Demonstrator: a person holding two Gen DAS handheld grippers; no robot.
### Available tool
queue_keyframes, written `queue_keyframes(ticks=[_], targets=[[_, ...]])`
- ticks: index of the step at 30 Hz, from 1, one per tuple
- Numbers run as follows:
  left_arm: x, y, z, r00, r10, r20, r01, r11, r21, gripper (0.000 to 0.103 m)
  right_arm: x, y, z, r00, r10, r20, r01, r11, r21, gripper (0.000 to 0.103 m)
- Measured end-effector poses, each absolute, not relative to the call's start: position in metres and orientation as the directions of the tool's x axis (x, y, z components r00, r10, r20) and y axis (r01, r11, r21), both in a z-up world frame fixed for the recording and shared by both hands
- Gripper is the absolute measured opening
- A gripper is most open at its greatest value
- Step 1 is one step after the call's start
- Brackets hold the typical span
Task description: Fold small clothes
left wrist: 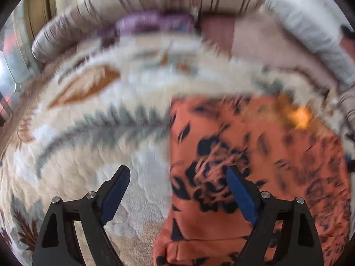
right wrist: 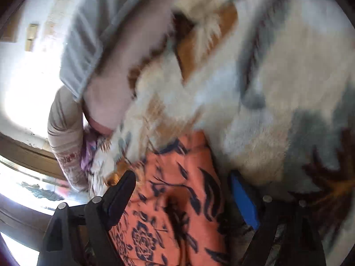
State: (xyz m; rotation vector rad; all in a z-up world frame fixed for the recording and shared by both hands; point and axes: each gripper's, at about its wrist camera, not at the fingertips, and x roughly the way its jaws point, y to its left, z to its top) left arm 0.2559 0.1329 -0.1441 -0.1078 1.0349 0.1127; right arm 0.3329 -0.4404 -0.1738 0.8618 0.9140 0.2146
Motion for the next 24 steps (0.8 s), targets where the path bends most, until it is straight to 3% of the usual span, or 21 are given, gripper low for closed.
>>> queue_keyframes(ticks=[4,8,9,11,12,14,16,19,22,24], targets=[[0.240,0.154,-0.119,0.596,0.002,-0.803,-0.195,0.970,-0.142,0.089,0.303,-0.423,-0.135,0.706,0.379,-0.598,0.160,0.737,0.657,0.087],[0.257,0.178,-0.109,0.608,-0.026,-0.793,-0.208,0.959,-0.191,0.086,0.263,-0.359,-0.101,0.679,0.512,-0.526,-0.091,0.770,0.632,0.087],[0.266,0.184,-0.113,0.595,-0.056,-0.802,-0.220,0.948,-0.230,0.082,0.256,-0.341,-0.102,0.655,0.554,-0.514,-0.134,0.755,0.642,0.087],[0.285,0.185,-0.126,0.544,-0.138,-0.828,-0.220,0.928,-0.300,0.056,0.250,-0.312,-0.120,0.568,0.628,-0.532,-0.190,0.729,0.657,0.087],[0.289,0.183,-0.129,0.532,-0.151,-0.833,-0.225,0.923,-0.312,0.050,0.252,-0.302,-0.133,0.537,0.634,-0.557,-0.199,0.737,0.646,0.087],[0.294,0.173,-0.133,0.540,-0.152,-0.828,-0.192,0.936,-0.297,0.051,0.259,-0.297,-0.169,0.480,0.617,-0.624,-0.150,0.758,0.635,0.088],[0.303,0.161,-0.145,0.510,-0.076,-0.857,-0.158,0.971,-0.181,0.055,0.251,-0.302,-0.164,0.541,0.611,-0.578,-0.179,0.755,0.631,0.088],[0.308,0.151,-0.140,0.523,0.025,-0.852,-0.170,0.983,-0.075,0.055,0.246,-0.309,-0.153,0.515,0.601,-0.611,-0.150,0.765,0.626,0.088],[0.295,0.152,-0.116,0.600,0.004,-0.800,-0.182,0.975,-0.131,0.054,0.249,-0.296,-0.140,0.524,0.603,-0.602,-0.148,0.760,0.632,0.088],[0.291,0.144,-0.115,0.620,-0.050,-0.783,-0.120,0.980,-0.157,0.064,0.251,-0.304,-0.134,0.556,0.610,-0.565,-0.158,0.745,0.648,0.088]])
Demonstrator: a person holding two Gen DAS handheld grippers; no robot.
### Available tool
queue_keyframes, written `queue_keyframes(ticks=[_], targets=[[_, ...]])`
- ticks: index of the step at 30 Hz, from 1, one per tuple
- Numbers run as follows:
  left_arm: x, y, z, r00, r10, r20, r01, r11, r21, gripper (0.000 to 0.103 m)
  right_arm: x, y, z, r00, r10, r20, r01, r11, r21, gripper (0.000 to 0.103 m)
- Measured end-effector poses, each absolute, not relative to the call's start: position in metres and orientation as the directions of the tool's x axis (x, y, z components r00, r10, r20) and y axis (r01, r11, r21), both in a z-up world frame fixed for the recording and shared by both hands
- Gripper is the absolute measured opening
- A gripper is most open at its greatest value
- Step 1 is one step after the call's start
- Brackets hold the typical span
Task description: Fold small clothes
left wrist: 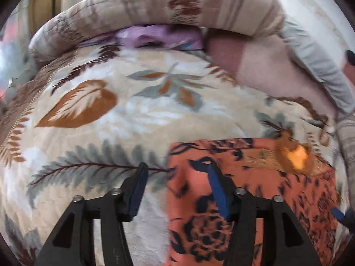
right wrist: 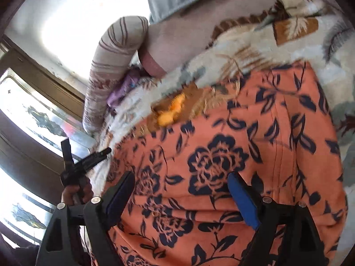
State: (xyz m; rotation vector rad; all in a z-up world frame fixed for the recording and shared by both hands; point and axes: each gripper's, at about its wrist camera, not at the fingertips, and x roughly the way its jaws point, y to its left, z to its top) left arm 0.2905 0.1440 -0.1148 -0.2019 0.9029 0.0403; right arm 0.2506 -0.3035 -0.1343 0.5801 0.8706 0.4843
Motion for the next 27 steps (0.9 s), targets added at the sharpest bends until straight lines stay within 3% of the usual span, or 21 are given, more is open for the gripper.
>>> queue_keyframes(ticks=[2,3,7,11,16,20,27], targets=[[0.306,0.135,-0.146,0.508,0.007,-0.861,-0.124,0.990,-0.065,0.076,0.266,-0.311,-0.151,0.549,0.598,-0.584,-0.105,0.742,0.662,0.093],[0.305,0.137,-0.150,0.528,0.006,-0.849,-0.132,0.988,-0.075,0.077,0.276,-0.316,-0.165,0.528,0.593,-0.607,-0.058,0.739,0.671,0.093],[0.286,0.140,-0.111,0.555,-0.001,-0.832,-0.152,0.983,-0.103,0.077,0.257,-0.328,-0.134,0.608,0.582,-0.540,-0.034,0.698,0.715,0.093],[0.225,0.141,-0.063,0.625,-0.024,-0.780,-0.101,0.989,-0.111,0.077,0.202,-0.359,-0.103,0.652,0.525,-0.547,0.005,0.718,0.696,0.093],[0.117,0.152,-0.049,0.615,-0.108,-0.781,-0.069,0.979,-0.190,0.078,0.114,-0.395,-0.096,0.586,0.460,-0.667,0.090,0.781,0.618,0.093],[0.034,0.163,-0.068,0.576,-0.159,-0.802,-0.068,0.968,-0.241,0.079,0.048,-0.412,-0.117,0.469,0.516,-0.717,0.116,0.769,0.629,0.093],[-0.034,0.178,-0.127,0.437,-0.249,-0.864,-0.192,0.913,-0.360,0.079,-0.016,-0.422,-0.165,0.421,0.610,-0.671,0.188,0.665,0.723,0.093]])
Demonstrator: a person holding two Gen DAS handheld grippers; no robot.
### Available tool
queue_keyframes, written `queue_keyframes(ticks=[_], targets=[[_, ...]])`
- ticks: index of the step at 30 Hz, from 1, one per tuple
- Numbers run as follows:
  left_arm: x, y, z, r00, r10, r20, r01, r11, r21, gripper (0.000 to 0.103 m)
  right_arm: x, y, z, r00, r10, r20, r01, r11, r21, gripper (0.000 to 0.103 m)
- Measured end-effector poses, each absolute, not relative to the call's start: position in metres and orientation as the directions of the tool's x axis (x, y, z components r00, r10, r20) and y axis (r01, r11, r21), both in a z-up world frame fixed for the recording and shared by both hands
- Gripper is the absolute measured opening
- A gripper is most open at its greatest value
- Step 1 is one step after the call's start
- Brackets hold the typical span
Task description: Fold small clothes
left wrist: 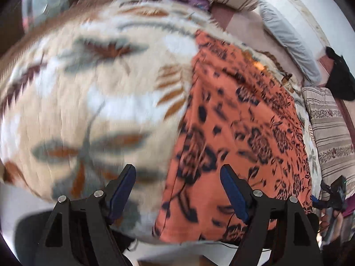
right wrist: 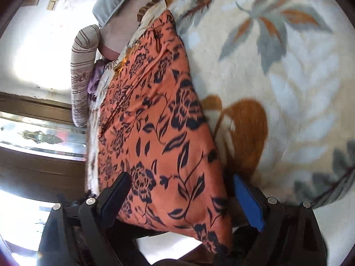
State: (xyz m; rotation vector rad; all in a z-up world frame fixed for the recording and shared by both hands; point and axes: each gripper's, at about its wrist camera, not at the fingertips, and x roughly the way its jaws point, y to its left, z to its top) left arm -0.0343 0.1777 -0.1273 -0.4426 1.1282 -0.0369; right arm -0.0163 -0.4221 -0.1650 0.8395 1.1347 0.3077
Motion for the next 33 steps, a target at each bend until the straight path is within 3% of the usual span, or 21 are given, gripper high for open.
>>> queue_keyframes(ticks=[6,14,15,20,24,28,31,33], targets=[[-0.059,0.173,-0.123,0.473,-0.318,-0.822,-0.224,0.859,-0.461,0.079,-0.038,-0.405,-0.166,0.390,0.699,-0.599,0.116,0.609,0.785,0.093],[-0.056,0.151,-0.143,0.416,-0.291,-0.862,-0.209,0.891,-0.402,0.078,-0.039,-0.402,-0.177,0.382,0.697,-0.607,0.121,0.613,0.780,0.092],[-0.055,0.149,-0.144,0.411,-0.282,-0.867,-0.207,0.897,-0.390,0.076,-0.039,-0.402,-0.177,0.382,0.696,-0.608,0.119,0.615,0.779,0.092],[-0.057,0.157,-0.144,0.411,-0.218,-0.885,-0.233,0.914,-0.333,0.040,-0.037,-0.398,-0.177,0.376,0.680,-0.629,0.117,0.639,0.760,0.092],[-0.057,0.158,-0.143,0.421,-0.228,-0.878,-0.231,0.909,-0.347,0.040,-0.038,-0.396,-0.176,0.376,0.664,-0.646,0.113,0.660,0.743,0.091],[-0.057,0.152,-0.143,0.429,-0.215,-0.877,-0.220,0.917,-0.332,0.051,-0.038,-0.396,-0.176,0.380,0.645,-0.663,0.124,0.674,0.728,0.088],[-0.058,0.147,-0.142,0.426,-0.192,-0.884,-0.192,0.936,-0.296,0.051,-0.038,-0.391,-0.174,0.376,0.626,-0.684,0.125,0.697,0.706,0.086],[-0.058,0.148,-0.142,0.423,-0.174,-0.889,-0.196,0.941,-0.277,0.045,-0.036,-0.389,-0.174,0.369,0.607,-0.704,0.136,0.714,0.687,0.083]])
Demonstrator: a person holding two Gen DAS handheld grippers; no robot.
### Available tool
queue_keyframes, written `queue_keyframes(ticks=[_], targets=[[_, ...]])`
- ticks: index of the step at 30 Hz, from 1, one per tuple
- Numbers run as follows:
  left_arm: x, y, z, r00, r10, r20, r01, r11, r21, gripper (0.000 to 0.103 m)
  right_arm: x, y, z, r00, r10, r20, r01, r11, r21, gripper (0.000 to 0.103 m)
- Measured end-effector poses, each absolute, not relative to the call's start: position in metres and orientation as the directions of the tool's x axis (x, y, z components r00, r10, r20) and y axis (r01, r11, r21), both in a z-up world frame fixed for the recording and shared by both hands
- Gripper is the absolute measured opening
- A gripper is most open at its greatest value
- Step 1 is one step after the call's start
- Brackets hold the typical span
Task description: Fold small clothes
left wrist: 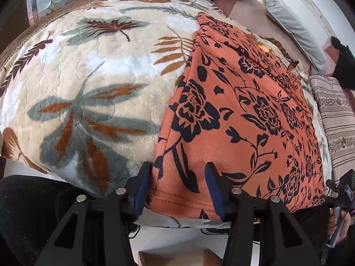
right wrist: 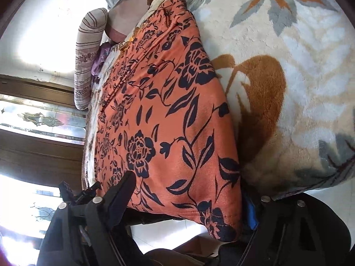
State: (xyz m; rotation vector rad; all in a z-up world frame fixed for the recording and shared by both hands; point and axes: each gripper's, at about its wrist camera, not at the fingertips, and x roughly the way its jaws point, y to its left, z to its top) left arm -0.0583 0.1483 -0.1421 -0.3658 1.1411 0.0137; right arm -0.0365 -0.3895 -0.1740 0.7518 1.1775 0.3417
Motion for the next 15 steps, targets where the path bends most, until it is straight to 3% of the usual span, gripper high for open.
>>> queue_keyframes(ticks=[3,5,7,11,12,13,14,15], targets=[[-0.059,0.153,-0.143,0.418,-0.157,-0.895,-0.204,0.944,-0.260,0.026,-0.036,-0.388,-0.174,0.359,0.566,-0.742,0.158,0.747,0.646,0.069],[-0.060,0.156,-0.142,0.420,-0.177,-0.890,-0.191,0.941,-0.278,0.009,-0.038,-0.390,-0.173,0.360,0.537,-0.763,0.177,0.764,0.621,0.045],[-0.061,0.154,-0.140,0.425,-0.180,-0.887,-0.188,0.941,-0.280,0.009,-0.041,-0.395,-0.172,0.360,0.524,-0.772,0.194,0.767,0.611,0.024],[-0.059,0.149,-0.137,0.434,-0.184,-0.882,-0.169,0.945,-0.280,0.010,-0.047,-0.401,-0.155,0.417,0.564,-0.713,0.144,0.733,0.665,0.027],[-0.059,0.148,-0.138,0.434,-0.170,-0.885,-0.177,0.947,-0.268,0.015,-0.047,-0.403,-0.152,0.431,0.583,-0.689,0.127,0.716,0.686,0.027],[-0.058,0.148,-0.140,0.428,-0.176,-0.886,-0.182,0.944,-0.275,0.032,-0.045,-0.404,-0.153,0.426,0.600,-0.677,0.122,0.703,0.701,0.032],[-0.058,0.147,-0.141,0.434,-0.210,-0.876,-0.172,0.935,-0.309,0.045,-0.042,-0.403,-0.156,0.409,0.610,-0.679,0.122,0.701,0.703,0.054],[-0.057,0.146,-0.141,0.442,-0.220,-0.870,-0.166,0.933,-0.320,0.050,-0.039,-0.402,-0.160,0.397,0.602,-0.693,0.126,0.712,0.691,0.070]])
